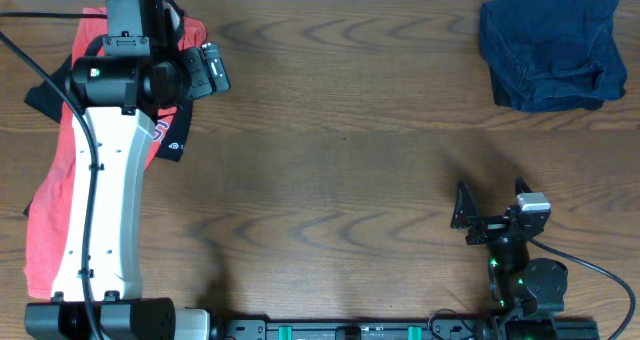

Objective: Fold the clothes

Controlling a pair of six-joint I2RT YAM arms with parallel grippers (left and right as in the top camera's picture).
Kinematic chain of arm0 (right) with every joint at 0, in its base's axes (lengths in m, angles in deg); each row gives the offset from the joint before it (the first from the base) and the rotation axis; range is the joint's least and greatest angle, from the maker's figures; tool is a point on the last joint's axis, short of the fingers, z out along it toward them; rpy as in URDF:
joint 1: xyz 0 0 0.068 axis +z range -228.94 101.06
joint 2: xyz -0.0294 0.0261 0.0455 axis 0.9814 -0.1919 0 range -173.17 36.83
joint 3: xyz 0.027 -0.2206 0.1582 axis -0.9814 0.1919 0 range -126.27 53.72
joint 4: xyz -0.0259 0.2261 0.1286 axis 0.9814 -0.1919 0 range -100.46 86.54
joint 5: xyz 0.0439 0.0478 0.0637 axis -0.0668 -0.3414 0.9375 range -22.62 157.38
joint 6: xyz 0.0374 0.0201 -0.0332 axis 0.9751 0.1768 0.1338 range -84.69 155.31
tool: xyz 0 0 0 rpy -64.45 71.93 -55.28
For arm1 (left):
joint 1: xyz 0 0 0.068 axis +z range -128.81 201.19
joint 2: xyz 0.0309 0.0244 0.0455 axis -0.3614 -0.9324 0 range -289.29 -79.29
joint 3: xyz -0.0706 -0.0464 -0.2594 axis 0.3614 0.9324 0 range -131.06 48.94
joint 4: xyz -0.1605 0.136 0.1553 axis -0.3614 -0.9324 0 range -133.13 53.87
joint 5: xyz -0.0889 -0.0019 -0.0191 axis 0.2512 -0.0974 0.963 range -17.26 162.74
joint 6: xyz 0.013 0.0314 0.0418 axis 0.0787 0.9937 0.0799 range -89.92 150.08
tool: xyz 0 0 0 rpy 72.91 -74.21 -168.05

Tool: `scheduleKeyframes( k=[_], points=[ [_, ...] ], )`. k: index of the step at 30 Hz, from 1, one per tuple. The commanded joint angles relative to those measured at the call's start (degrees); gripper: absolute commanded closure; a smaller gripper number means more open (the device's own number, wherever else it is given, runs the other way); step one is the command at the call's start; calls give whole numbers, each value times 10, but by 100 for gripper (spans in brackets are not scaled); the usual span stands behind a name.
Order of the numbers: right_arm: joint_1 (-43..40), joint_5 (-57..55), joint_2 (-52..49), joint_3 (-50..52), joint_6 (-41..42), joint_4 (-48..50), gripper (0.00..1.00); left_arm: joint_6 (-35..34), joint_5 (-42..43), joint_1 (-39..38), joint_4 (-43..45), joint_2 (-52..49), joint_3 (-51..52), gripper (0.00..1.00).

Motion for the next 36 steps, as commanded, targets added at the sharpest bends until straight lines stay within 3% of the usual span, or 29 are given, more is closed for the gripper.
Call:
scheduleKeyframes(
  k=[1, 15, 20, 30, 36],
  points=[
    [-6, 1, 4, 1, -8, -2, 1, 7, -5, 2, -1, -7, 2, 2],
    [-6, 1, 4, 1, -8, -2, 1, 7, -30, 2, -14, 15, 3, 2],
    [-6, 1, 4, 1, -8, -2, 1, 5, -35, 1, 76, 73, 42, 2],
    [-6, 1, 4, 1, -8, -2, 1, 5, -62, 19, 343, 294, 330, 2],
    [-6, 1, 4, 1, -8, -3, 1, 5, -60, 34, 446, 429, 511, 2]
  ],
)
